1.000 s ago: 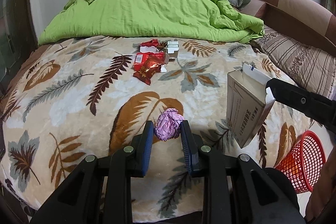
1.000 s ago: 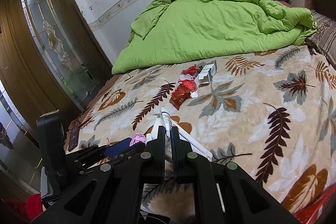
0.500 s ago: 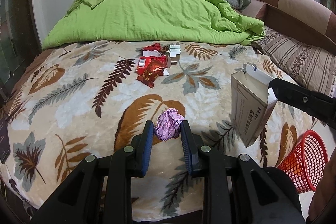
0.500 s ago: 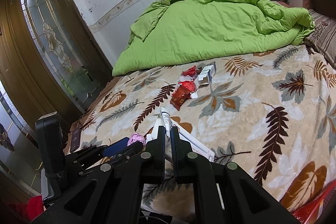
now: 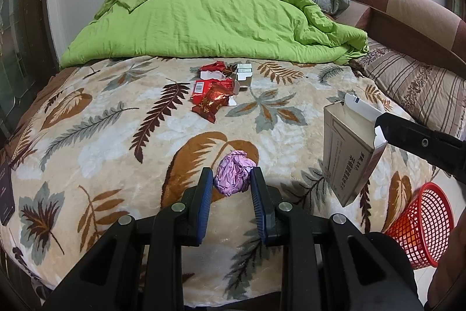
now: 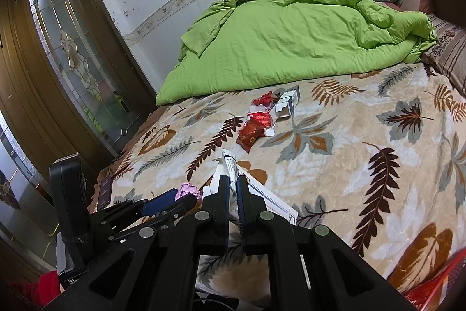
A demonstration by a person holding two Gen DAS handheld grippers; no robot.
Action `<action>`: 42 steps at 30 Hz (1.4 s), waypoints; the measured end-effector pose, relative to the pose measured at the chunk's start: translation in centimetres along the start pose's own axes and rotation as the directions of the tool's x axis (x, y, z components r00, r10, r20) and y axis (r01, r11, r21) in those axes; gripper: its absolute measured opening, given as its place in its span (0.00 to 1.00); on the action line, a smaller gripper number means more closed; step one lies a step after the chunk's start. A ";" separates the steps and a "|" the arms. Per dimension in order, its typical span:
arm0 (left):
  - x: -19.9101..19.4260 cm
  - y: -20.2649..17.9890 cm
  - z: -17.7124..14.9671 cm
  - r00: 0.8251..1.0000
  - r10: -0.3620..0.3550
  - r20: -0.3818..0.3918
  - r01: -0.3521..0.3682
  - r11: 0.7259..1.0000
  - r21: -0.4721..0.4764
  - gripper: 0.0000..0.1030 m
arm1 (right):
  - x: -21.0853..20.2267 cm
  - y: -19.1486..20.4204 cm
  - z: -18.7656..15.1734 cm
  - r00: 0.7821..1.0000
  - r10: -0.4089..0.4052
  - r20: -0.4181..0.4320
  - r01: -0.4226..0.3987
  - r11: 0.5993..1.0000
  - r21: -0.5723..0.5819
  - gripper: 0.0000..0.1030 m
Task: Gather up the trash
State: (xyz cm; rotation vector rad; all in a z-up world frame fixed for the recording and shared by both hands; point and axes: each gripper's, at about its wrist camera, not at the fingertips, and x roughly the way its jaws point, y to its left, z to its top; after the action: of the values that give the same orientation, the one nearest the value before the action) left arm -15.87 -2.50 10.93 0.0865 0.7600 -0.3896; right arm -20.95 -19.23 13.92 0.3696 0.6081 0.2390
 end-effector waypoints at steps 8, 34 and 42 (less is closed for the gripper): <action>0.0 0.0 0.0 1.000 -0.001 0.001 0.001 1.000 0.000 0.25 | -0.2 0.1 0.0 1.000 -0.002 0.002 0.002 1.000 -0.002 0.06; -1.7 -11.5 1.8 0.954 -0.296 -0.049 0.300 0.942 0.152 0.25 | -13.9 -8.9 -1.7 0.974 -0.186 0.129 0.155 0.963 0.221 0.06; -2.8 -22.9 1.0 0.828 -0.521 -0.206 0.560 0.785 0.266 0.25 | -23.0 -14.2 -4.8 0.911 -0.377 0.164 0.297 0.880 0.371 0.06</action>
State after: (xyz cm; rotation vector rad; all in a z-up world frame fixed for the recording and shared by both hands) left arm -25.62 -23.02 14.96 0.1966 0.8328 -1.0722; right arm -40.53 -38.27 16.26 0.6062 0.4705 -0.2521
